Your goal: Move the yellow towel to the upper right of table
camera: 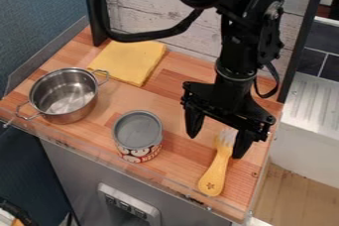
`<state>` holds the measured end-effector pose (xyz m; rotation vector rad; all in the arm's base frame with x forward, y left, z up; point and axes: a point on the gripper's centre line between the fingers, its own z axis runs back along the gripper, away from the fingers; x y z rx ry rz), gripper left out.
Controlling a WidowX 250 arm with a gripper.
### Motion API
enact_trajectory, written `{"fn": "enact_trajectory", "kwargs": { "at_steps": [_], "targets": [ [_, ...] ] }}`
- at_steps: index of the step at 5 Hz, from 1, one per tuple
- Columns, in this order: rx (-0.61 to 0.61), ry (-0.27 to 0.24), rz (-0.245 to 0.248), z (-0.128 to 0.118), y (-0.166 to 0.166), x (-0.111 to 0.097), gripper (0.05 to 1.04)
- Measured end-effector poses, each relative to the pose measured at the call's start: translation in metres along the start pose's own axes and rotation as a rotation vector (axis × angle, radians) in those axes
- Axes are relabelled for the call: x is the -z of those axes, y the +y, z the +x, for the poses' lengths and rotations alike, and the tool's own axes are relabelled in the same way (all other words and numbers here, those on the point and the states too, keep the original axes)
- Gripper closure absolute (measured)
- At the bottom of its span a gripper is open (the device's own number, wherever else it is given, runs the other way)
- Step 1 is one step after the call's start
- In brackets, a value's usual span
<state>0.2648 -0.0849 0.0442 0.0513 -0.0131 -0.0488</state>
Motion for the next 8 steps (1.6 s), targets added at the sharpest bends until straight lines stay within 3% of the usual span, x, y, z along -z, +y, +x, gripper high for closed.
{"fn": "enact_trajectory", "kwargs": {
  "at_steps": [1,4,5,6,8],
  "targets": [
    [0.002,0.023,0.004,-0.002,0.0,0.006,0.083],
    [-0.15,-0.011,-0.011,0.041,0.112,-0.001,0.083],
    [-0.163,-0.009,-0.029,0.056,0.154,0.015,0.083],
    [-0.153,-0.014,-0.044,0.074,0.19,0.031,0.083],
    [-0.011,-0.038,-0.063,0.107,0.224,0.049,0.083]
  ]
}}
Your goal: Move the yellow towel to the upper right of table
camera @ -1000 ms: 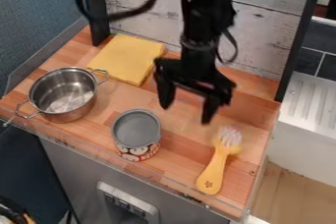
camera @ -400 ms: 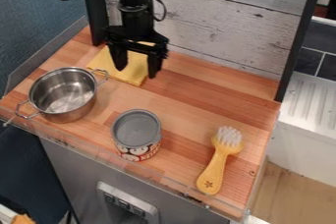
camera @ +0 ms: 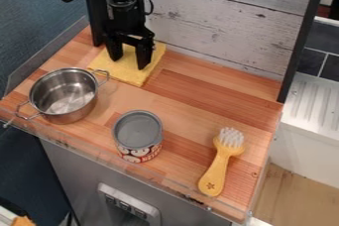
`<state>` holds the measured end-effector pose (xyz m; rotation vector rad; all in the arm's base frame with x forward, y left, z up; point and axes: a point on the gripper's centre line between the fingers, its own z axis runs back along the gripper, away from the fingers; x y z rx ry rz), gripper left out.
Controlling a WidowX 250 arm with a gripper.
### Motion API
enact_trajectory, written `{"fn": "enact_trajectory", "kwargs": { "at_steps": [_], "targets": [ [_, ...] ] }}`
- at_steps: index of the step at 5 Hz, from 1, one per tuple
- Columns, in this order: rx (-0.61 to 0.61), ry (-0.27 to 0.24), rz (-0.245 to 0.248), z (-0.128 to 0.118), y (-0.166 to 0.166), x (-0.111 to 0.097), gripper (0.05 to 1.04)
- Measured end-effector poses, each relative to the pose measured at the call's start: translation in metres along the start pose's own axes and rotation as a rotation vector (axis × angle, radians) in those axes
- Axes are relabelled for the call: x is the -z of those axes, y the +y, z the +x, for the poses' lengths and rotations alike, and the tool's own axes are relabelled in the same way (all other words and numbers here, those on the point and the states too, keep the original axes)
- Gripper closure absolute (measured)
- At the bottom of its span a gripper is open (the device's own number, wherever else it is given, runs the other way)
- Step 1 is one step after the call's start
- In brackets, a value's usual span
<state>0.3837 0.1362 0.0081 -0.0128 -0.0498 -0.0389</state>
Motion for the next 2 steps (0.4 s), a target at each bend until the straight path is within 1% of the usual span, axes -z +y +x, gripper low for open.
{"fn": "enact_trajectory", "kwargs": {
  "at_steps": [1,2],
  "targets": [
    [0.007,0.004,-0.002,0.0051,0.0035,0.0032,0.083],
    [0.002,0.022,0.007,0.0072,0.0018,0.0092,0.083]
  ]
}}
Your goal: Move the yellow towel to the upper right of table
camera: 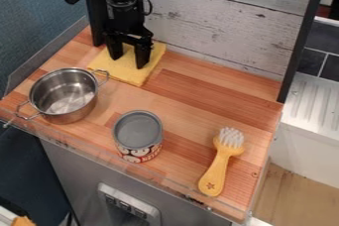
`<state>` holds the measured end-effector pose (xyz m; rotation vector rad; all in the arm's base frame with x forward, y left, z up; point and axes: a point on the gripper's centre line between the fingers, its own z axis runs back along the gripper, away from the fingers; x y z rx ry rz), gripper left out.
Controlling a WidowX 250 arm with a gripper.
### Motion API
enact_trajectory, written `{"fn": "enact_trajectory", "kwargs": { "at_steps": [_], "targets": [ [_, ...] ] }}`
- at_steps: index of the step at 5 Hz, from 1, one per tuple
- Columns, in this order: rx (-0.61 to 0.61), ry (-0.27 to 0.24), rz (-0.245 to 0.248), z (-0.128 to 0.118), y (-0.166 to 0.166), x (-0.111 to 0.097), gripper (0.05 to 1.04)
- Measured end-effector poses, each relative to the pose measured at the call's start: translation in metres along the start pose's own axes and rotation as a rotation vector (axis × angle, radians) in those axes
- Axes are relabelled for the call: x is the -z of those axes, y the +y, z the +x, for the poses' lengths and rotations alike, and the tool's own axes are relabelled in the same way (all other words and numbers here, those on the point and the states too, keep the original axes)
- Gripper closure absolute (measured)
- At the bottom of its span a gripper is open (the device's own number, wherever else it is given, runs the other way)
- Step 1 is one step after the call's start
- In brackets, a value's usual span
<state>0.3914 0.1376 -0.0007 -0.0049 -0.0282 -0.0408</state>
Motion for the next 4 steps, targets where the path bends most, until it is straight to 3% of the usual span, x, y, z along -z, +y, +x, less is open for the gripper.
{"fn": "enact_trajectory", "kwargs": {
  "at_steps": [2,4],
  "targets": [
    [0.004,0.004,-0.015,0.003,-0.029,0.007,0.083],
    [0.058,-0.016,-0.048,0.009,-0.126,0.006,0.083]
  ]
}}
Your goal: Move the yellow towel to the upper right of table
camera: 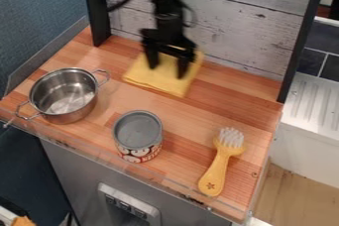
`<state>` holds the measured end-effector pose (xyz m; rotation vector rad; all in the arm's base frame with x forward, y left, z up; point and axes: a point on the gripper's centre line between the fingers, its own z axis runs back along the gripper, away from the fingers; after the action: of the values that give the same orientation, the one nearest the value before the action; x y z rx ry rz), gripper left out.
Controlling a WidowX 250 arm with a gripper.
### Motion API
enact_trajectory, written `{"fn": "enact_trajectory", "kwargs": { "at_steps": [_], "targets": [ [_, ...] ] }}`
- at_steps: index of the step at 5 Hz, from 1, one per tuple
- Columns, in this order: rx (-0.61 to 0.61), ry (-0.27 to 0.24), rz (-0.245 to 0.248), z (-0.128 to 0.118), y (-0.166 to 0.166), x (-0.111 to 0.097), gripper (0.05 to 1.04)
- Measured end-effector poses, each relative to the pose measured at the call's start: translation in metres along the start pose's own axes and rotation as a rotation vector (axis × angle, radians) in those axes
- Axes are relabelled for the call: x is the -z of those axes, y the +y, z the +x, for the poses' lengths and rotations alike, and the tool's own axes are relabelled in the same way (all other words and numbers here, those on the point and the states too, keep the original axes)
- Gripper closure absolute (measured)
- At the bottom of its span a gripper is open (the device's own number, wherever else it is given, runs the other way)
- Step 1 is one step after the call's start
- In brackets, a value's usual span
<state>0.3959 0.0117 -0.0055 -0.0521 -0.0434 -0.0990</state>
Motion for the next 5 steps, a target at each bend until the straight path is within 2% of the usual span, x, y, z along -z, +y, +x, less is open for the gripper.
{"fn": "enact_trajectory", "kwargs": {
  "at_steps": [1,2,3,4,5],
  "targets": [
    [0.042,0.012,-0.003,0.007,-0.052,0.002,0.083],
    [0.053,0.03,0.014,0.014,-0.085,0.006,0.083],
    [0.026,0.046,0.029,0.016,-0.104,0.006,0.083],
    [-0.018,0.066,0.059,0.008,-0.11,0.006,0.085],
    [-0.031,0.051,0.071,-0.003,-0.11,-0.011,0.083]
  ]
}}
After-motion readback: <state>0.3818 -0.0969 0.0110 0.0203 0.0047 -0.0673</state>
